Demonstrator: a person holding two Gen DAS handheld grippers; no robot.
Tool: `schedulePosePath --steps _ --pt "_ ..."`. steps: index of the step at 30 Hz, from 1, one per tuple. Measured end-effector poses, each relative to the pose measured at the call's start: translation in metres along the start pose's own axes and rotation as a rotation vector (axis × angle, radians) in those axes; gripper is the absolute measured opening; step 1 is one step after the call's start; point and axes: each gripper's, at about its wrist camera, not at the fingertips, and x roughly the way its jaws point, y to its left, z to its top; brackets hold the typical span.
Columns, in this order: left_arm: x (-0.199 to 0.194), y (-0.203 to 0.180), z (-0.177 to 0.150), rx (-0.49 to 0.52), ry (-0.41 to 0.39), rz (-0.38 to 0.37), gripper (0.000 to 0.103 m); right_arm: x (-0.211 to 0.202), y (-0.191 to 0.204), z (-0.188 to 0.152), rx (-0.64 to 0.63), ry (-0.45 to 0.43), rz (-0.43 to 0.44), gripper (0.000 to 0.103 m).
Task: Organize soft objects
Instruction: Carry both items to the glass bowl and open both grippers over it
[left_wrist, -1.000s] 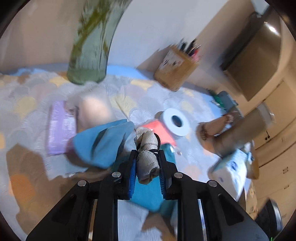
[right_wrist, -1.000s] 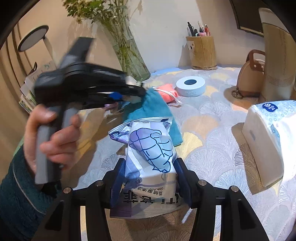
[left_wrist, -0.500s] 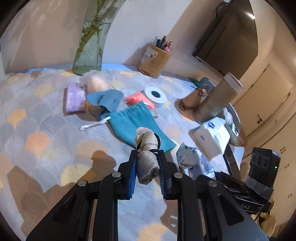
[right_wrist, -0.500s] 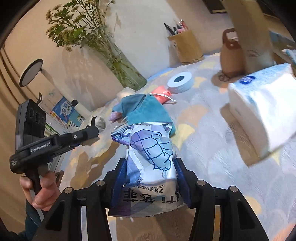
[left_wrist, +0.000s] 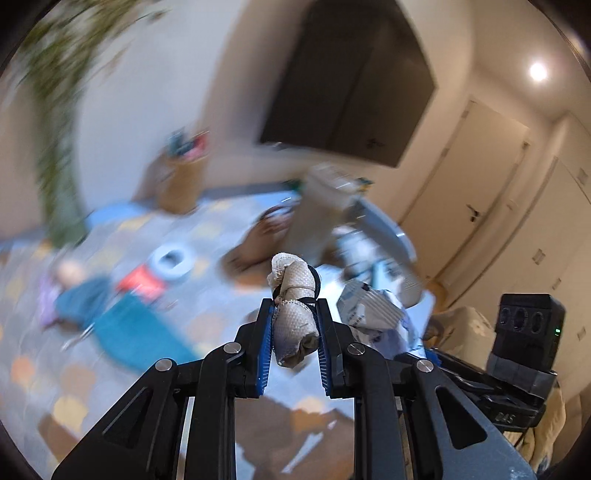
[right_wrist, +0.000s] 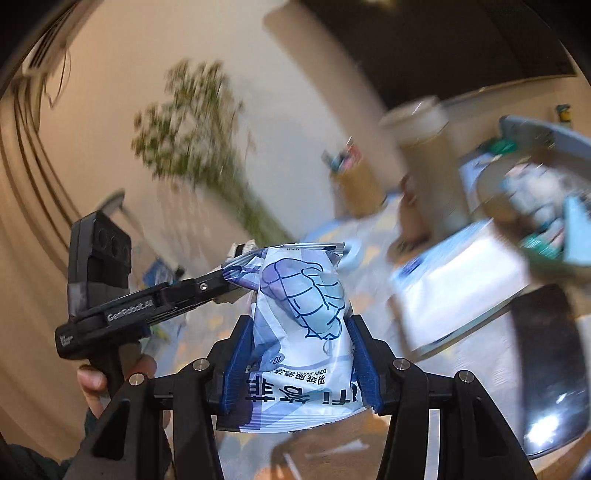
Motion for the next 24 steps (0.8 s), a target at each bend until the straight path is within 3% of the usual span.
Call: schedulePosePath --steps 3,7,10,15,21,22,24 --pt "0.021 -0.045 0.023 0.074 -0.003 -0.053 0.018 -0.037 -0.025 0.022 0.046 -0.083 -0.039 0.051" --pt "0.073 -0.110 0.043 0.219 0.008 -0.023 0.018 -0.082 -0.074 0.051 0.135 -0.175 -0.113 0.051" --pt "0.118 -0.135 0.050 0.249 0.055 -0.049 0.018 -0.101 -0.123 0.074 0.248 -0.207 -0.213 0.051" --pt "0.186 -0.152 0.054 0.248 0.112 -0.058 0.018 -0.111 -0.194 0.100 0.401 -0.219 -0.310 0.051" --pt "0.236 -0.154 0.059 0.259 0.137 -0.036 0.020 -0.099 -0.239 0.123 0.439 -0.203 -0.416 0.051" --pt "0.243 -0.154 0.059 0.265 0.143 -0.040 0.022 -0.095 -0.246 0.128 0.439 -0.197 -0.430 0.052" --pt "0.254 -0.154 0.057 0.281 0.148 -0.010 0.045 -0.084 -0.257 0.138 0.428 -0.186 -0.454 0.058"
